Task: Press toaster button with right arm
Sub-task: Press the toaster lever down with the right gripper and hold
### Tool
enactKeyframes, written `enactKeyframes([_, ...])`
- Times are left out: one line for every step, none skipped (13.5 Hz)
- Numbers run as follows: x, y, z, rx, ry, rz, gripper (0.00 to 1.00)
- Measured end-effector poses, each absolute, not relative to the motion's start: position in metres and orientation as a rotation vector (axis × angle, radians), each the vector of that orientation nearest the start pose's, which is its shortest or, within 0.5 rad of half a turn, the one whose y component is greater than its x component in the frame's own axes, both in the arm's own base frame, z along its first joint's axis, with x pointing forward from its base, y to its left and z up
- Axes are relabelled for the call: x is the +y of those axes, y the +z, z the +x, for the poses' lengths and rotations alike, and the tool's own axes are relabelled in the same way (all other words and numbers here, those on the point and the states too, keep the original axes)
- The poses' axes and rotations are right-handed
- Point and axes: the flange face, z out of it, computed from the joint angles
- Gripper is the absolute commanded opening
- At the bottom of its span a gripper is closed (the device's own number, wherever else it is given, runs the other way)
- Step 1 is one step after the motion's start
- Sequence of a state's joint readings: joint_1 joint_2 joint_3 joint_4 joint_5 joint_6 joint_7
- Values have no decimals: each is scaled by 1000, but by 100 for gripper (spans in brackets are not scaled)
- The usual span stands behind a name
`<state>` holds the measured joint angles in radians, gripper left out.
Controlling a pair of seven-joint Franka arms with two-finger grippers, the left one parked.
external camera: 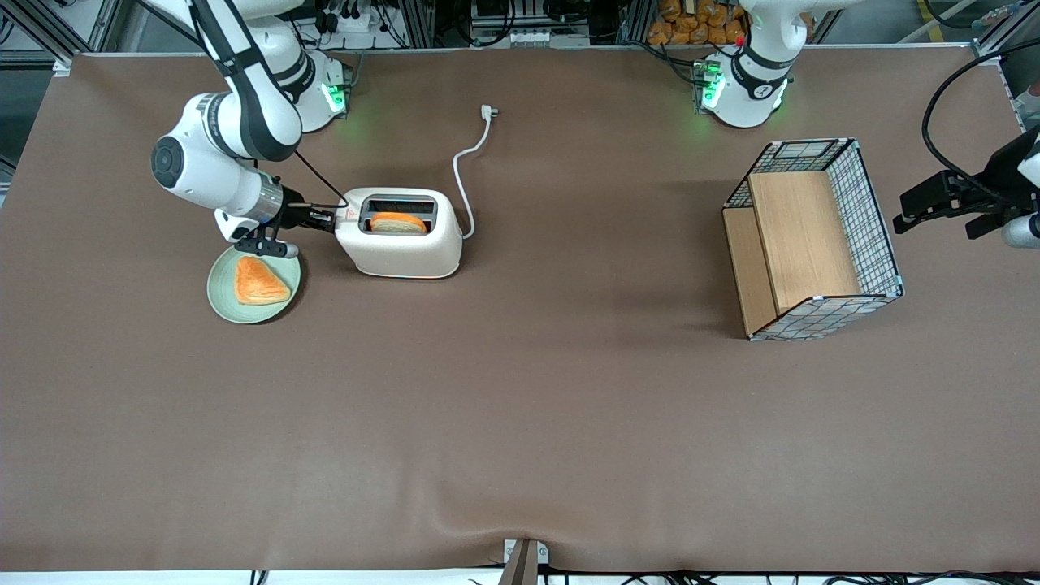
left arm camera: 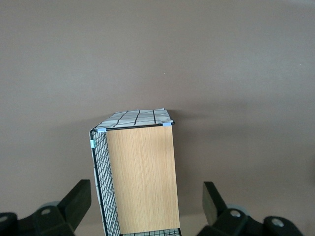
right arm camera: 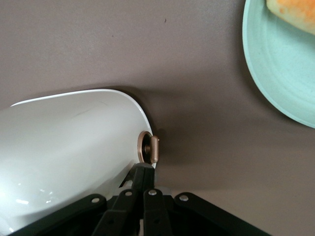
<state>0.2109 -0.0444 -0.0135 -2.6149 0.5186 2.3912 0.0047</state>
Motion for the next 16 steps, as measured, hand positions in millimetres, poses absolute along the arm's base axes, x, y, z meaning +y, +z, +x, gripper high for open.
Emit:
enactKeyframes([85,253,405,314,293,-2811,0])
enactKeyframes([85,253,405,316,291,-2811,0])
enactKeyframes([85,252,405,319,289,-2811,0])
enactKeyframes([85,252,405,321,288,-2810,0])
enactKeyframes([85,251,405,322,289,-2810,0])
enactKeyframes([85,251,405,323,289,-2810,0])
enactKeyframes([85,251,405,323,288,-2810,0])
enactKeyframes([85,251,405,323,288,-2809,0])
enactKeyframes([85,251,405,323,288,-2809,0])
enactKeyframes([85,251,405,323,288,-2809,0])
enactKeyframes([85,251,405,323,288,-2809,0])
enactKeyframes([85,251,405,323,287,-2809,0])
enactKeyframes([85,251,406,324,287,-2808,0])
enactKeyframes([85,251,406,321,286,-2808,0])
enactKeyframes([84,251,406,315,285,-2808,0])
enactKeyframes([84,251,406,312,284,-2808,0])
